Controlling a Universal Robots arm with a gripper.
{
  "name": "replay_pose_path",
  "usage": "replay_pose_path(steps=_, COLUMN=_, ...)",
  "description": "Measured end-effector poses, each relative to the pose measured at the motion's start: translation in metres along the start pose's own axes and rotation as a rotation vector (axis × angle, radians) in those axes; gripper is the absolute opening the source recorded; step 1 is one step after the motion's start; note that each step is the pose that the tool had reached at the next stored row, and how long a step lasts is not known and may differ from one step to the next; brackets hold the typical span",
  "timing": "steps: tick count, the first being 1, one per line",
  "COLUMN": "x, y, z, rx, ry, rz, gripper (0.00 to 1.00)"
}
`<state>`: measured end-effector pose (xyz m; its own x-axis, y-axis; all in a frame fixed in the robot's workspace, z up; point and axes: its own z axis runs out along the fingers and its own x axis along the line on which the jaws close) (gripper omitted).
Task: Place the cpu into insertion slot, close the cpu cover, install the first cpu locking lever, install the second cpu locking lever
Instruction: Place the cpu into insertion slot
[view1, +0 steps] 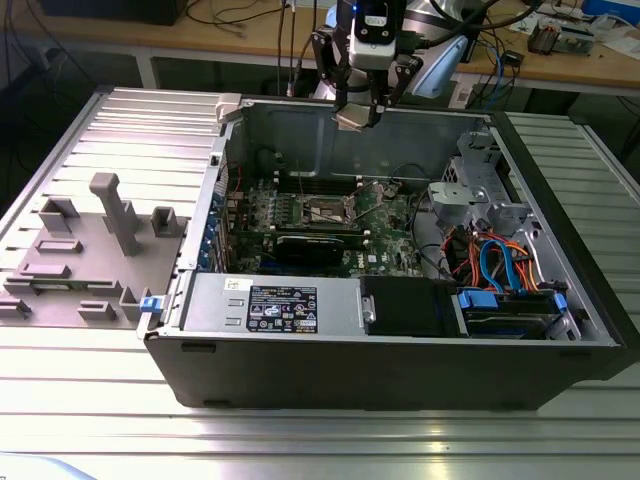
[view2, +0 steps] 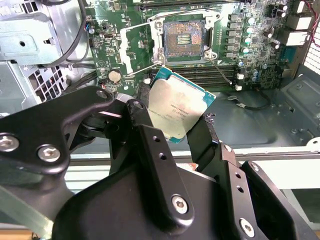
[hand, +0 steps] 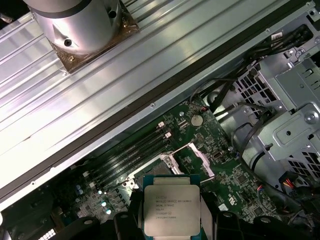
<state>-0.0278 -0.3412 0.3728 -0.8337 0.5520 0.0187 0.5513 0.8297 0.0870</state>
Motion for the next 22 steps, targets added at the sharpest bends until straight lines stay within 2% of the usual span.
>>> replay_pose_path(steps=6, x=0.0000, y=0.0000, z=0.0000, rx=-0.0001, ry=-0.0007, rz=0.007, gripper=0.54)
replay_pose_path(steps=9, x=0.0000, y=0.0000, z=0.0001, rx=-0.0008, ry=-0.0043, rz=0.049, gripper=0.54)
replay_pose_path(steps=11, x=0.0000, y=0.0000, z=0.0001, rx=-0.0011, ry=-0.0050, rz=0.058, gripper=0.54)
replay_pose_path(steps=22, x=0.0000, y=0.0000, z=0.0001, rx=-0.0011, ry=-0.0052, rz=0.059, gripper=0.54)
